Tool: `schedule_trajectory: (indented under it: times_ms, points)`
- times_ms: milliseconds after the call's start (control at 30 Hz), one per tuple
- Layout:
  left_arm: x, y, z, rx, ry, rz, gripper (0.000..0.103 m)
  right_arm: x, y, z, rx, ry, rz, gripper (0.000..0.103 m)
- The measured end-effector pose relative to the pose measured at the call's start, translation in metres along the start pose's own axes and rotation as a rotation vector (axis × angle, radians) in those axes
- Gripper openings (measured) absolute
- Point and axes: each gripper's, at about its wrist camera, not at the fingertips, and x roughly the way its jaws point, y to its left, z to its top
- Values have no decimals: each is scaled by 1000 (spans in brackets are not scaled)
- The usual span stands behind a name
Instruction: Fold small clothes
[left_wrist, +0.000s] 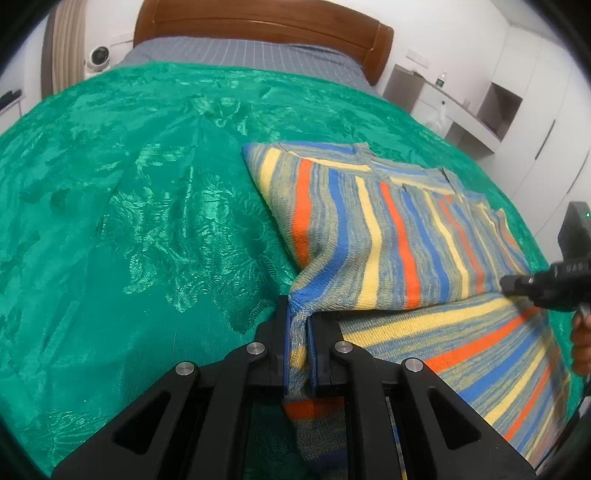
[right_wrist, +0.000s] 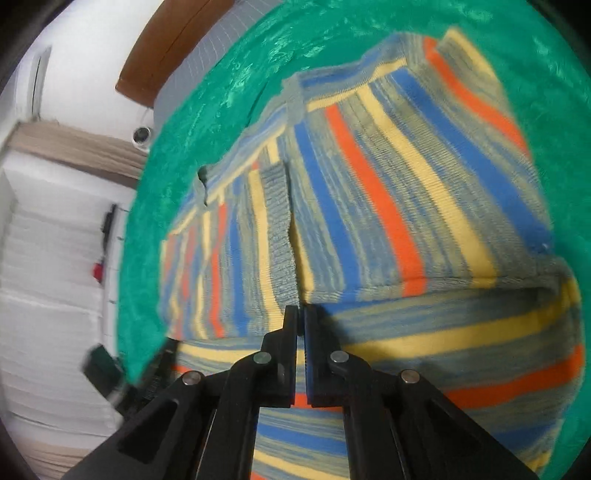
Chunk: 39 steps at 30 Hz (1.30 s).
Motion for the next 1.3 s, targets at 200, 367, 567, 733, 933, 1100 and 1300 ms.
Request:
schedule_trajectory:
  times_ms: [200, 367, 567, 733, 933, 1100, 1300]
  points:
    - [-7, 3, 2, -27, 20, -17, 19, -23, 7, -11, -152, -43, -106, 21]
    - [-55, -6, -16, -54, 15, 58, 84, -87, -2, -51, -317, -160, -187, 56]
    - [-110, -25, -57, 11, 41, 181, 87, -158, -45, -121, -423, -287, -315, 60]
    - [-134, -41, -81, 27, 44, 264, 87, -187, -67, -171, -410, -364, -354, 64]
    - [-151, -64, -91, 83, 21, 307, 87, -198, -74, -213, -412, -399, -371, 64]
    - [-161, -71, -92, 97, 8, 322, 88, -199, -69, -228, -424, -407, -369, 64]
    - [-165, -77, -93, 129, 4, 357, 89, -197, -65, -235, -425, -407, -363, 66]
